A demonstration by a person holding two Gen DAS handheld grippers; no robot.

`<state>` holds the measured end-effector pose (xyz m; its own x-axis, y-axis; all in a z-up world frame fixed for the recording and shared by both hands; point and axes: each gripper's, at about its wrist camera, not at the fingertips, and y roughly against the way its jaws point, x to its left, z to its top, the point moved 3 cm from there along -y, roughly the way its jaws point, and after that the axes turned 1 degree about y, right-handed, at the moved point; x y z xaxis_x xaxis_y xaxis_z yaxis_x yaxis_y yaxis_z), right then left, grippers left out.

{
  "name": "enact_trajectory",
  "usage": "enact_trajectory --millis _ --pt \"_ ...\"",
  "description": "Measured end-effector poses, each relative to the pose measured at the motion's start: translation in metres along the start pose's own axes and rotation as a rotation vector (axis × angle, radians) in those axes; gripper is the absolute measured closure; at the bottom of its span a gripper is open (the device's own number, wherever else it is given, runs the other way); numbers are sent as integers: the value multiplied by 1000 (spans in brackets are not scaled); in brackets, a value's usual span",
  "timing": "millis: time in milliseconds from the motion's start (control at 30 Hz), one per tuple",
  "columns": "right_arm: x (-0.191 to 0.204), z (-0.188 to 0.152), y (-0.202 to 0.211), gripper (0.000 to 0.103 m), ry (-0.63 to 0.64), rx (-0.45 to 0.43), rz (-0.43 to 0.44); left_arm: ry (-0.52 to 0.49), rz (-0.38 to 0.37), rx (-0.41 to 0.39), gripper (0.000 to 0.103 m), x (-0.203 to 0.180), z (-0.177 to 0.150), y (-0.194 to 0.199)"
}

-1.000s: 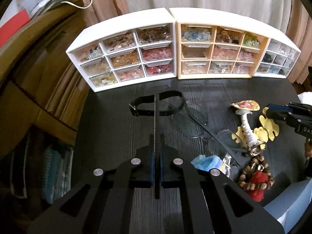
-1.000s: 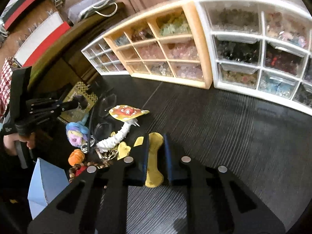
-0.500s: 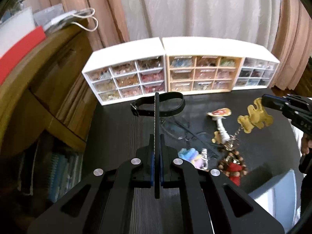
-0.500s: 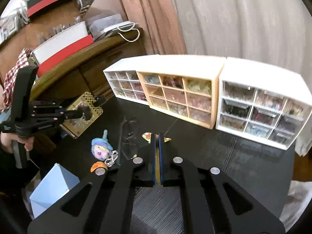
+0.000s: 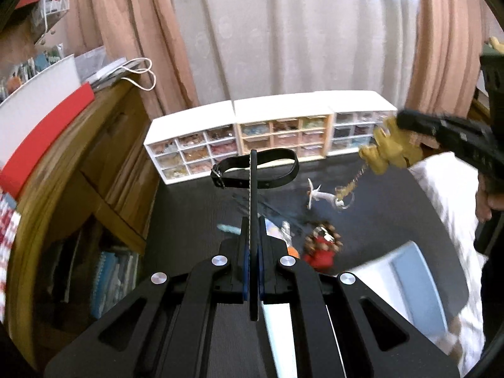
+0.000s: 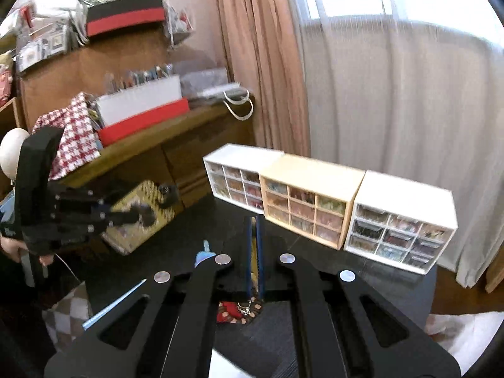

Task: Organize jewelry
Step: 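Carry yellow plush into white box and open right tool while left holds card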

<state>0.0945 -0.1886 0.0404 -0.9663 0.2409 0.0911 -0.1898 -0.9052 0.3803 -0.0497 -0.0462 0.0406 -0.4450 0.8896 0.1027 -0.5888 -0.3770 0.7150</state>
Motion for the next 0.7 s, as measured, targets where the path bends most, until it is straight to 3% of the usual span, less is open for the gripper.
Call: enact_trajectory --millis 300,700 --pt "38 14 64 99 77 -103 1 -52 -115 20 98 -34 -48 37" --pt "64 21 118 99 123 -209 29 -104 -166 127 98 -60 -99 18"
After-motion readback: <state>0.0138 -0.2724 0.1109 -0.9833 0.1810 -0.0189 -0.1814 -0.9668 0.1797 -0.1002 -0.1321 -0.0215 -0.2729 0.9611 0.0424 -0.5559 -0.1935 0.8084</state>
